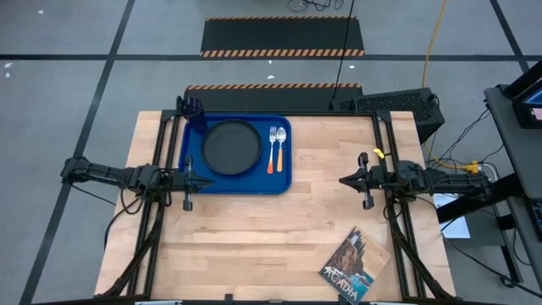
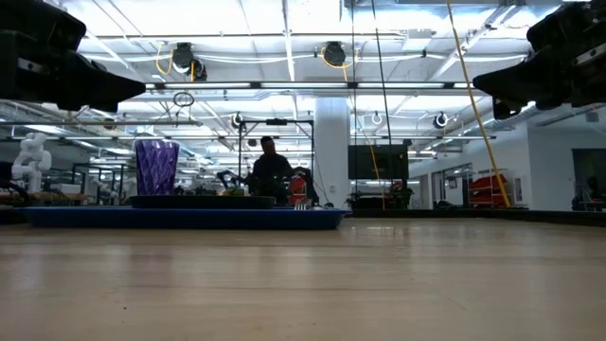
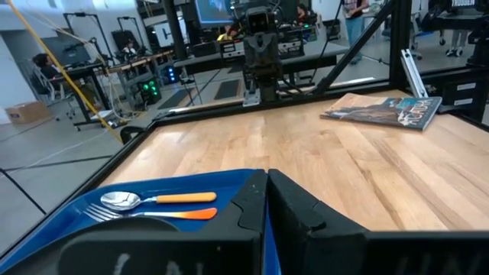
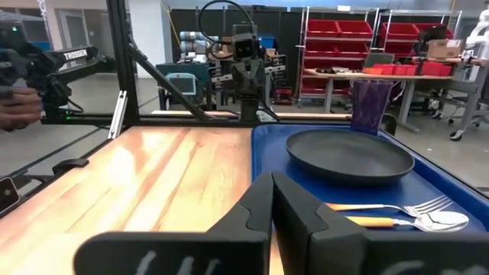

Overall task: Pick and place plate/cup/fork/spoon on tray
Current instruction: Return to Home Position

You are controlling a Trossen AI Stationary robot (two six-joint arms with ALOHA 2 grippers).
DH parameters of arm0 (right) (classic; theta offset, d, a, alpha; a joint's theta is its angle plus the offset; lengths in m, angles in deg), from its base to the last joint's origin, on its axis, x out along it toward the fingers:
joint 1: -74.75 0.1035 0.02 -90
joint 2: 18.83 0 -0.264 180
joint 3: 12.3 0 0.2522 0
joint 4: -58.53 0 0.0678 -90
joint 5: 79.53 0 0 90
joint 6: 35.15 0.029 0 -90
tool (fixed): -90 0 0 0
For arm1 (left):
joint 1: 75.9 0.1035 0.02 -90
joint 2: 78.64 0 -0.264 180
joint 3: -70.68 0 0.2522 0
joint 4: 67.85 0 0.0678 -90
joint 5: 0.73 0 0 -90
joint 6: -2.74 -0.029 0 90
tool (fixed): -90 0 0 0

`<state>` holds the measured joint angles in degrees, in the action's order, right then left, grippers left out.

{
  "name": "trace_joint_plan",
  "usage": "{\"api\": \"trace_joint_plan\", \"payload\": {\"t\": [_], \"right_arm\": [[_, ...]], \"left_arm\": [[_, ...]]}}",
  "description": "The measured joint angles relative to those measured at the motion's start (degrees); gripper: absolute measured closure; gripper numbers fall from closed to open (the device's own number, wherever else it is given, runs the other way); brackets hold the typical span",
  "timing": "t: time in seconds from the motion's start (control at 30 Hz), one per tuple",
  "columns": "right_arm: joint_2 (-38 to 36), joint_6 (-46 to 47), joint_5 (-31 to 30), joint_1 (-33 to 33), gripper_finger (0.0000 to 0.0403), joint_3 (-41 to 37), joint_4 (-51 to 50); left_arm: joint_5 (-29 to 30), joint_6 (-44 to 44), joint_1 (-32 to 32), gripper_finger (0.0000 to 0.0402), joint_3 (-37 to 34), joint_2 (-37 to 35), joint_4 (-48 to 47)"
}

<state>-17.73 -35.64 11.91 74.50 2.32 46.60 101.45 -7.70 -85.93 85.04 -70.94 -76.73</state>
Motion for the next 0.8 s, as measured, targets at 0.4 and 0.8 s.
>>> {"api": "trace_joint_plan", "payload": {"t": [0.4,0.8], "right_arm": [[0.1,-0.3,0.0,0.0,0.0403,0.0,0.0],[0.1,-0.3,0.1,0.0,0.0403,0.0,0.1]], "left_arm": [[-3.9,2.7,0.0,0.0384,0.0,0.0,-0.7],[-5.9,-0.9,3.5,0.0398,0.0,0.0,0.0]]}}
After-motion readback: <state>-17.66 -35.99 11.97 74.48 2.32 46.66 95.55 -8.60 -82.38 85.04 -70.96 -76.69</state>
